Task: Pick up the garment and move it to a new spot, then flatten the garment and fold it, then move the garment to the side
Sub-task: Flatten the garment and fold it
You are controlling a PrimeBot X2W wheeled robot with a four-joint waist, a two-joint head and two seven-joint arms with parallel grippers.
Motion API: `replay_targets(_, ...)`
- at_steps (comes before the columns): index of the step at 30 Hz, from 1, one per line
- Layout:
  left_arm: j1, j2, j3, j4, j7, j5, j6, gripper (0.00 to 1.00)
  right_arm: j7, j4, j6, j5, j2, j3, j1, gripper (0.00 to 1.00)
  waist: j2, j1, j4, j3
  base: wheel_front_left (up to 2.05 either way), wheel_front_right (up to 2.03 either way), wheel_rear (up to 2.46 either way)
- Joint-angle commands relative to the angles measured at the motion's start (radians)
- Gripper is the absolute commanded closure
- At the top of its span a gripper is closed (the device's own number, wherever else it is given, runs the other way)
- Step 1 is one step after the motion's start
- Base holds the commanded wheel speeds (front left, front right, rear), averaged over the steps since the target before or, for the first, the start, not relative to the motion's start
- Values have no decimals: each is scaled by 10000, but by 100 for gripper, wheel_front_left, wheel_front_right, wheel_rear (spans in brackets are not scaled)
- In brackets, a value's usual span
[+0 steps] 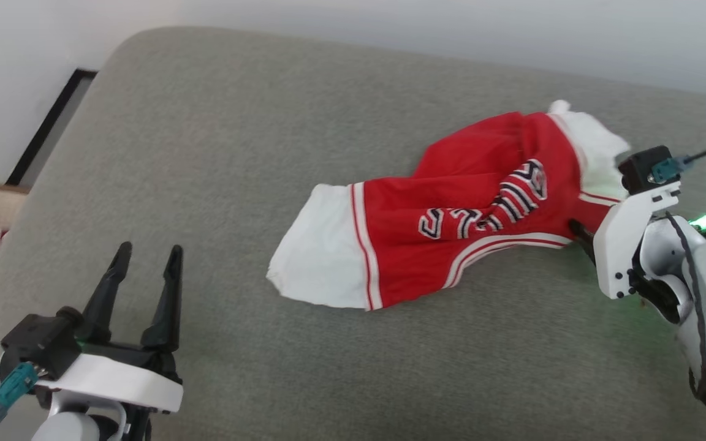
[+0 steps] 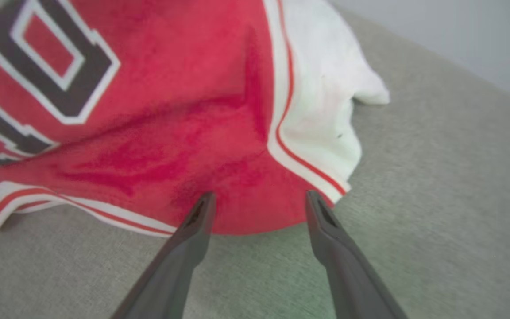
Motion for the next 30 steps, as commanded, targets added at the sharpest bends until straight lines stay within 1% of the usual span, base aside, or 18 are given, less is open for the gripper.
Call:
replay_targets(1, -208, -59, -28, 50, -48, 79, -78, 0, 177, 418, -8, 111, -59, 266, -311, 0, 0, 0, 342, 278, 0, 0, 0)
replay_targets(6, -414, -273, -30, 222, -48, 133, -252, 0, 729, 2034, -12, 125, -196, 1300, -1120, 0, 0, 0, 640, 504, 0, 0, 0)
replay_targets(9, -490, -380, 4, 319, -48, 169, -320, 0, 1060, 2903, -17, 317, -43, 1813, -1355, 0, 0, 0, 709, 570, 0, 0, 0)
replay_targets(10, -494, -424, 17, 358, -48, 186, -346, 0, 1213, 3135, -15, 397, 6, 2005, -1391, 67, 0, 0, 721, 577, 0, 0, 0)
replay_targets(11, -494, -424, 17, 358, -48, 186, -346, 0, 1213, 3135, -15, 397, 6, 2005, -1391, 67, 0, 0, 721, 577, 0, 0, 0)
replay_targets(12, -485, -455, 37, 394, -48, 210, -365, 0, 1394, 3341, -15, 586, 34, 2093, -1433, 100, 0, 0, 719, 577, 0, 0, 0)
replay_targets(14, -452, -489, 91, 452, -48, 244, -369, 0, 1687, 3497, -18, 802, -17, 2388, -1533, 100, 0, 0, 679, 550, 0, 0, 0)
replay_targets(16, -357, -486, 191, 462, -48, 233, -373, 0, 1932, 3386, -28, 1196, -146, 2619, -1653, 100, 0, 0, 584, 505, 0, 0, 0)
replay_targets(19, -172, -441, 332, 457, -48, 256, -327, 0, 2458, 2786, -25, 1743, -468, 3232, -1598, 100, 0, 0, 373, 412, 0, 0, 0)
replay_targets(22, -5, -377, 477, 410, -48, 248, -297, 0, 2891, 1843, -15, 2342, -945, 3724, -1552, 100, 0, 0, 124, 315, 0, 0, 0)
replay_targets(25, 164, -282, 593, 337, -48, 257, -270, 0, 3327, 791, -15, 2938, -1527, 3999, -1409, 100, 0, 0, -132, 212, 0, 0, 0)
replay_targets(30, 404, -118, 751, 216, -37, 214, -193, 0, 4175, -955, -15, 3624, -2276, 3931, -927, 100, 0, 0, -524, 47, 0, 0, 0)
